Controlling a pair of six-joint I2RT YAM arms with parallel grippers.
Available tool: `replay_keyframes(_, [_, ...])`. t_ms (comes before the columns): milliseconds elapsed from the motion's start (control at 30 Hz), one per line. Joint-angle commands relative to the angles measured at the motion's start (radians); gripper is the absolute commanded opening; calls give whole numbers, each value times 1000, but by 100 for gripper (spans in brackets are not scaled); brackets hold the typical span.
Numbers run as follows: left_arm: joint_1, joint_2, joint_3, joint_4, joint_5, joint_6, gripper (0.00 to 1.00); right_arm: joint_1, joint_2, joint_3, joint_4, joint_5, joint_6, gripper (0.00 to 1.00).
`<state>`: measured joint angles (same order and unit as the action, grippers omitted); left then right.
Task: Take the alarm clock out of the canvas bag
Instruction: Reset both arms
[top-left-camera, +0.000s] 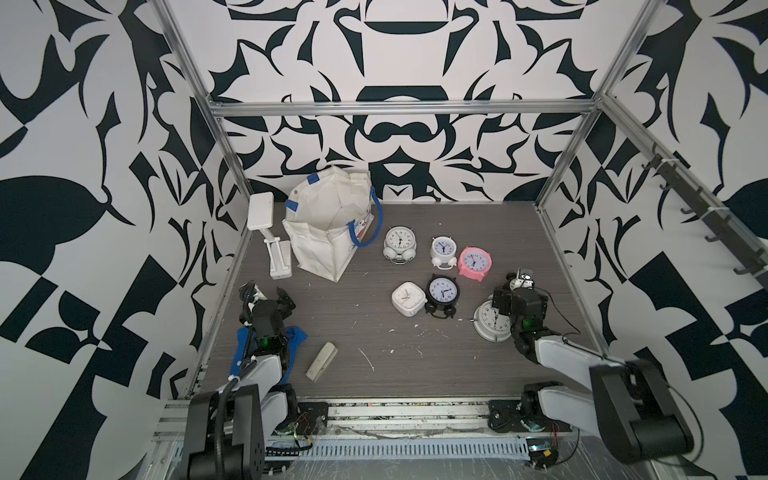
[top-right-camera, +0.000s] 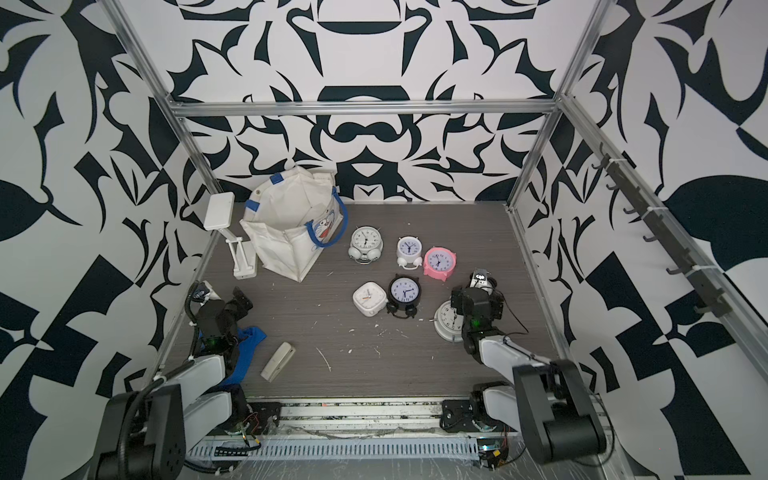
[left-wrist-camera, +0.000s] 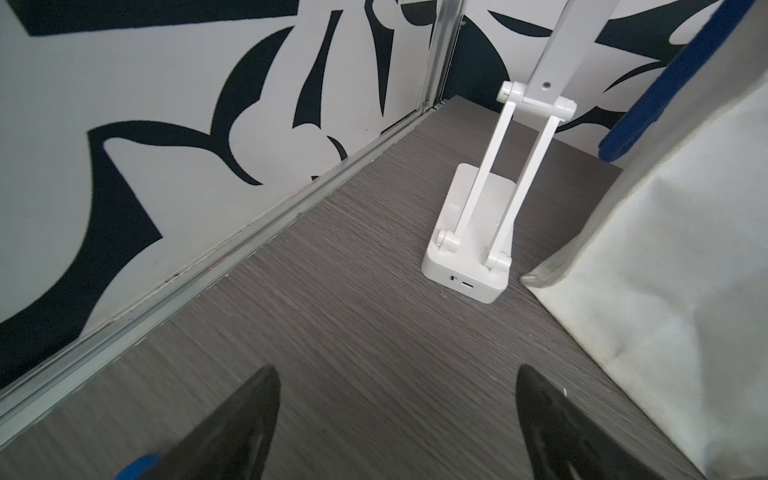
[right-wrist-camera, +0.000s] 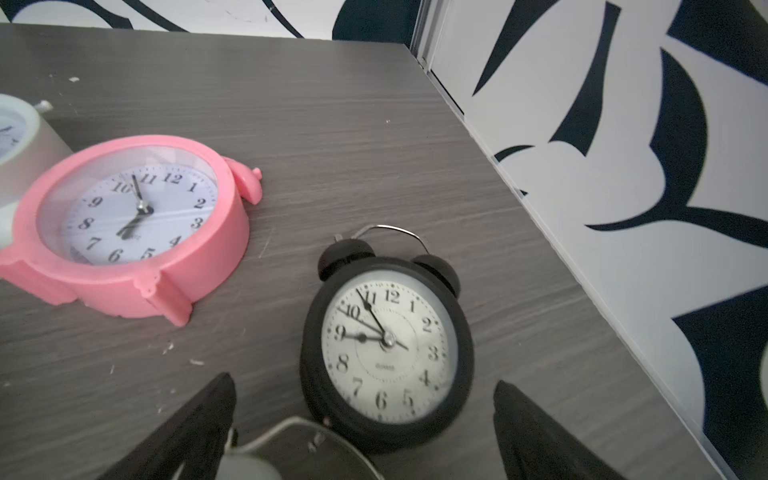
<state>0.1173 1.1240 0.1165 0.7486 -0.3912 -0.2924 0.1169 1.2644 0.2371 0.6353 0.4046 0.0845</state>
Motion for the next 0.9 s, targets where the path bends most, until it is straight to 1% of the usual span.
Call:
replay_keyframes(0, [-4, 97, 41, 231, 35, 48, 93, -25, 105, 13, 316, -67, -18, 100])
replay_keyframes(33, [-2, 139, 52, 263, 43, 48, 93, -46, 152, 22, 336, -117, -11, 100])
replay_keyframes(67, [-2, 202, 65, 279, 51, 46, 94, -52, 213, 25, 379, -133, -8, 100])
replay_keyframes(133, [-2, 302, 77, 369, 90, 53, 94, -57, 327, -2, 574, -201, -48, 100])
replay_keyframes(167, [-3, 334, 75, 413, 94, 57, 94, -57, 306, -1, 543, -265, -60, 100])
replay_keyframes(200, [-3, 356, 72, 455, 95, 60, 94, -57, 286, 14, 473, -252, -48, 100])
replay_keyframes(233, [-3, 359, 76, 452, 102, 62, 94, -56, 281, 25, 443, -236, -40, 100])
replay_keyframes(300, [-3, 332, 109, 345, 131, 63, 95, -56, 301, 47, 438, -141, -21, 99])
replay_keyframes(333, [-3, 326, 124, 293, 139, 67, 96, -56, 294, 54, 407, -132, -11, 99])
replay_keyframes(367, [-3, 341, 135, 287, 140, 69, 97, -57, 291, 59, 391, -138, -7, 100])
replay_keyframes(400, [-4, 368, 137, 308, 140, 68, 100, -56, 297, 66, 391, -143, -9, 99])
replay_keyframes(467, [-4, 450, 123, 444, 141, 75, 99, -56, 293, 80, 363, -189, -22, 99])
replay_keyframes(500, [-5, 459, 122, 468, 139, 77, 99, -56, 295, 90, 348, -202, -32, 100])
replay_keyframes(533, [-5, 434, 130, 410, 145, 72, 99, -56, 297, 95, 340, -260, -47, 99])
replay_keyframes(567, [-5, 401, 149, 321, 151, 73, 99, -57, 296, 101, 327, -301, -59, 100])
replay_keyframes(600, [-9, 390, 167, 270, 147, 75, 99, -56, 298, 106, 320, -338, -79, 100])
replay_keyframes(700, [-18, 433, 184, 312, 157, 97, 99, -57, 300, 107, 322, -342, -79, 100])
replay_keyframes(800, [-18, 409, 199, 238, 164, 99, 99, -57, 299, 104, 325, -341, -77, 99])
replay_keyframes(867, [-20, 416, 199, 256, 164, 101, 99, -57, 297, 100, 330, -330, -74, 100])
